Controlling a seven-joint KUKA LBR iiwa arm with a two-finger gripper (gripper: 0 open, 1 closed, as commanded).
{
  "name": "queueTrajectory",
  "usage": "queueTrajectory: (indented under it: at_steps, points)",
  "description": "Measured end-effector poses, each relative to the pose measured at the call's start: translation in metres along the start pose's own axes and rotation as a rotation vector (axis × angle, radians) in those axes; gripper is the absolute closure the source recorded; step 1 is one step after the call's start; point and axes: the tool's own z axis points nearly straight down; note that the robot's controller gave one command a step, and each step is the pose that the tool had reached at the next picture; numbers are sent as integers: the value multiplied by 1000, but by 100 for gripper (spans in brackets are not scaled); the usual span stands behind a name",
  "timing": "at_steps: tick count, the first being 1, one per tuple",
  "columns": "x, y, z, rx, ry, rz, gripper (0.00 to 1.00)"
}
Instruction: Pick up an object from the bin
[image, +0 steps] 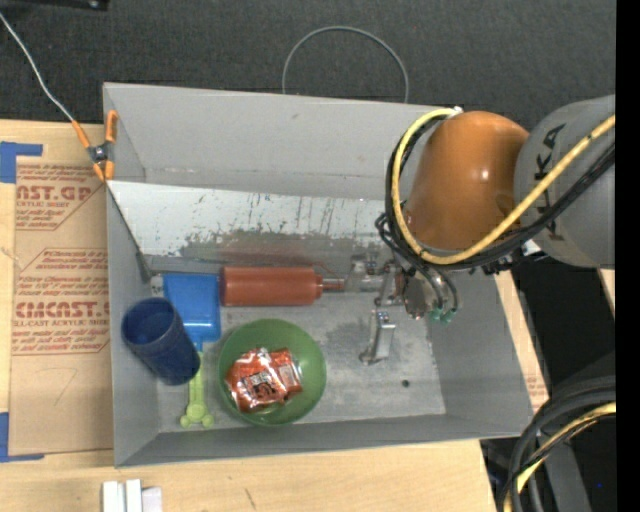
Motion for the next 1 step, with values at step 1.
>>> queueTrajectory:
  at_steps: [1]
  points:
    - [-2, 0, -5, 0, -8, 0, 0]
